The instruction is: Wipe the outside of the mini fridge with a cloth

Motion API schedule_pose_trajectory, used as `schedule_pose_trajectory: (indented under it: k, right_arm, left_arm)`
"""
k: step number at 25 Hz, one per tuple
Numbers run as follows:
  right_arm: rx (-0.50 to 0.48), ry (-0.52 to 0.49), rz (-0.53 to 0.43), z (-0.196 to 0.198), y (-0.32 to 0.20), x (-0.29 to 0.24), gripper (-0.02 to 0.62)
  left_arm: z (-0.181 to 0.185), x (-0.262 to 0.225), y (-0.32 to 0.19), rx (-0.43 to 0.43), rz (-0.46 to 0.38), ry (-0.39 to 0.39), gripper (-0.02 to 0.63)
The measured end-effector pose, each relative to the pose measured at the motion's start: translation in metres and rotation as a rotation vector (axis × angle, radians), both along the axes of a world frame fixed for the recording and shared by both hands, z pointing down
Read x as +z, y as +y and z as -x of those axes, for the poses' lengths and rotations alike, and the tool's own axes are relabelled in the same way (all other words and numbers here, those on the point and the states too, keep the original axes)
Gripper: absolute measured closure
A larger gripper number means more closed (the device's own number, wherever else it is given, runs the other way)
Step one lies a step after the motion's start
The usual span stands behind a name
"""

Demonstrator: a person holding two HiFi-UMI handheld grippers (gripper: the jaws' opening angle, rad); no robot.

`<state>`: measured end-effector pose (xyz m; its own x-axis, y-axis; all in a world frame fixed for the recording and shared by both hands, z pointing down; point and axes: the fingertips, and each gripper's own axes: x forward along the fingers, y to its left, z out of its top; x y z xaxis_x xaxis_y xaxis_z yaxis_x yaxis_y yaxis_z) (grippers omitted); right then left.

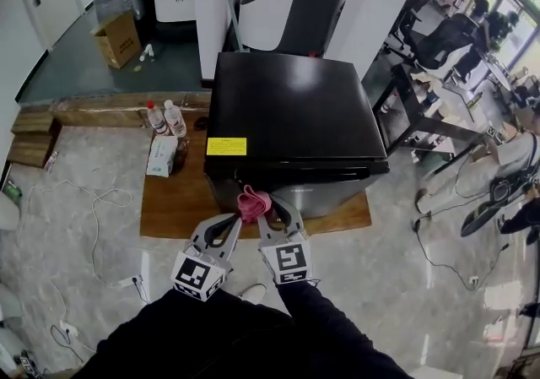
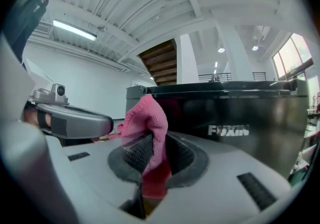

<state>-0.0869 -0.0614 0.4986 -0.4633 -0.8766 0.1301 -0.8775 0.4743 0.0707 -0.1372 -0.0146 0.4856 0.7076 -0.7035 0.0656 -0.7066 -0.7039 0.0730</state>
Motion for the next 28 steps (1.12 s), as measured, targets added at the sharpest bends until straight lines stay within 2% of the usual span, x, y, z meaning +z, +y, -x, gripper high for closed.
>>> schedule_pose_trajectory:
  k: [5, 12, 17, 22, 25, 28]
  right_arm:
    - [0.113, 0.014, 0.004, -0.056, 0.002, 0.006, 0.523]
    - [0.314, 0.031, 0.010, -0.158, 0.006, 0.009, 0.523]
    - [0.468, 0.046, 0.025, -0.235, 0.003, 0.016, 0.525]
    - [0.601, -0.002, 0.057, -0.298, 0.006, 0.023, 0.526]
    - [0.601, 0.002, 0.034, -0.305, 0.020, 0.015, 0.526]
    - [0.524, -0.005, 0.022, -0.272, 0.041, 0.010, 0.526]
  left_arm:
    - [-0.040, 0.002, 0.003, 0.073, -0.004, -0.004, 0.601]
    - [-0.080, 0.005, 0.007, 0.155, -0.001, -0.007, 0.601]
    - [-0.088, 0.009, 0.010, 0.178, 0.010, -0.013, 0.601]
    - [-0.085, 0.012, 0.011, 0.175, 0.015, -0.016, 0.601]
    - [-0.079, 0.009, 0.010, 0.152, 0.005, -0.018, 0.601]
    - [-0.067, 0.009, 0.011, 0.117, -0.008, -0.013, 0.601]
